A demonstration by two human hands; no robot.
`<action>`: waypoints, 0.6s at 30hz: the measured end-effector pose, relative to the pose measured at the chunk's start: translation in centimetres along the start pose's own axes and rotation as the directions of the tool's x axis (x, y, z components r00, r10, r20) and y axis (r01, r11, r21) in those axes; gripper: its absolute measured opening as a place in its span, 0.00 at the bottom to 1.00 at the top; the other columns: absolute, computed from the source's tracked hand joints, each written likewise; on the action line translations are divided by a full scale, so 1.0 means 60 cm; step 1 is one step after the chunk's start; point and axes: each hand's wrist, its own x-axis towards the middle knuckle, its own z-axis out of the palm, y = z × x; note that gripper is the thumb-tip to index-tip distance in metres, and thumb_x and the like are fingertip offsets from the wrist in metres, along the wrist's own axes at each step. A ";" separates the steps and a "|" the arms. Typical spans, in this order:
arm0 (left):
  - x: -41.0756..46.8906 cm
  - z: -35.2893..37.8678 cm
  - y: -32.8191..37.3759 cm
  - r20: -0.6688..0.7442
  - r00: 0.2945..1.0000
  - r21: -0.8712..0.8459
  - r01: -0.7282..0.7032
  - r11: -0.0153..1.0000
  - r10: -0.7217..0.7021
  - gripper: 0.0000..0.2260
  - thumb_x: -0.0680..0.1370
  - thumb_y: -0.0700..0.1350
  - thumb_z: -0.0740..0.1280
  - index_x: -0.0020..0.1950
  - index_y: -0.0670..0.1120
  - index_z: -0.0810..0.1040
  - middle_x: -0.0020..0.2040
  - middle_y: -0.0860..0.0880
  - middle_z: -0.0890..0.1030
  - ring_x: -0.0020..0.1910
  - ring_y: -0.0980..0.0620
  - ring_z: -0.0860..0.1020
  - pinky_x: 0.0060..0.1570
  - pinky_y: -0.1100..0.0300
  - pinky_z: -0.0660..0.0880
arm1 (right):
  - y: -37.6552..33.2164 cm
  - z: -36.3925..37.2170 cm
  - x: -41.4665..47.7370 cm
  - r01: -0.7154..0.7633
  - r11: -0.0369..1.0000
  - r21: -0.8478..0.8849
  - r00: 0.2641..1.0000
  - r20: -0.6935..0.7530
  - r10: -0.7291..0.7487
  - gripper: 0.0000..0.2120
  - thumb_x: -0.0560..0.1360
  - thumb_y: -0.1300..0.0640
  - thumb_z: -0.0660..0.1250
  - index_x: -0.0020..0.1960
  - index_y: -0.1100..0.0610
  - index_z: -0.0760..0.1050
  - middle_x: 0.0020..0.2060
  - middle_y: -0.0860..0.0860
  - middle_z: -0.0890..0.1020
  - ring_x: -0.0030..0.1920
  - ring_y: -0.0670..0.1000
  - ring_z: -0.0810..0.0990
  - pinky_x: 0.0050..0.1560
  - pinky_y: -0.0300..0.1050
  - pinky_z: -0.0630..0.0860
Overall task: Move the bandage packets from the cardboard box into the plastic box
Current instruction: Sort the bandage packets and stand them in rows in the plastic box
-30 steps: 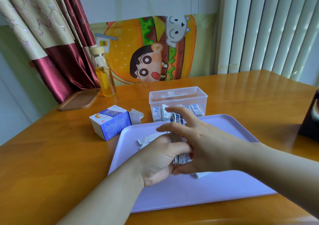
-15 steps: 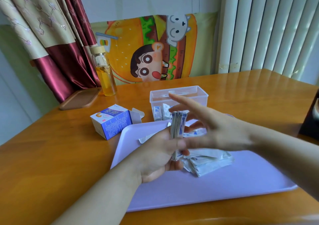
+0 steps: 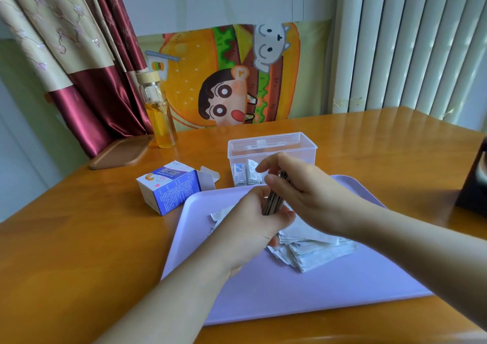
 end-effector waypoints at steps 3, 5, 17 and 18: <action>-0.004 0.000 0.009 -0.069 0.988 0.243 -0.121 0.962 0.142 0.08 0.77 0.42 0.64 0.39 0.48 0.69 0.29 0.53 0.70 0.24 0.62 0.69 0.28 0.74 0.65 | 0.000 0.009 0.005 0.002 1.000 0.001 0.999 -0.036 -0.002 0.05 0.80 0.55 0.58 0.53 0.46 0.70 0.39 0.41 0.75 0.41 0.34 0.72 0.42 0.27 0.68; -0.006 0.003 0.012 -0.084 0.978 0.319 -0.156 0.935 0.192 0.06 0.78 0.41 0.62 0.41 0.47 0.70 0.29 0.55 0.70 0.24 0.63 0.68 0.25 0.74 0.64 | -0.004 0.000 0.012 0.009 1.000 0.028 1.000 0.001 -0.009 0.04 0.77 0.50 0.62 0.52 0.45 0.71 0.41 0.42 0.77 0.38 0.36 0.73 0.41 0.28 0.69; 0.035 -0.036 0.023 0.250 0.958 -0.297 0.212 0.931 -0.139 0.19 0.78 0.35 0.61 0.32 0.49 0.82 0.34 0.51 0.69 0.31 0.56 0.67 0.26 0.65 0.55 | 0.005 -0.085 0.058 -0.130 0.964 0.233 0.952 0.301 0.056 0.02 0.73 0.63 0.68 0.45 0.60 0.75 0.32 0.50 0.82 0.32 0.48 0.78 0.36 0.36 0.74; 0.040 -0.039 0.027 0.238 0.962 -0.287 0.200 0.937 -0.133 0.17 0.79 0.36 0.61 0.34 0.48 0.81 0.35 0.50 0.70 0.31 0.56 0.68 0.25 0.66 0.58 | 0.005 -0.084 0.063 -0.121 0.961 0.251 0.963 0.263 0.052 0.03 0.73 0.64 0.68 0.44 0.60 0.75 0.32 0.51 0.83 0.32 0.49 0.79 0.36 0.36 0.74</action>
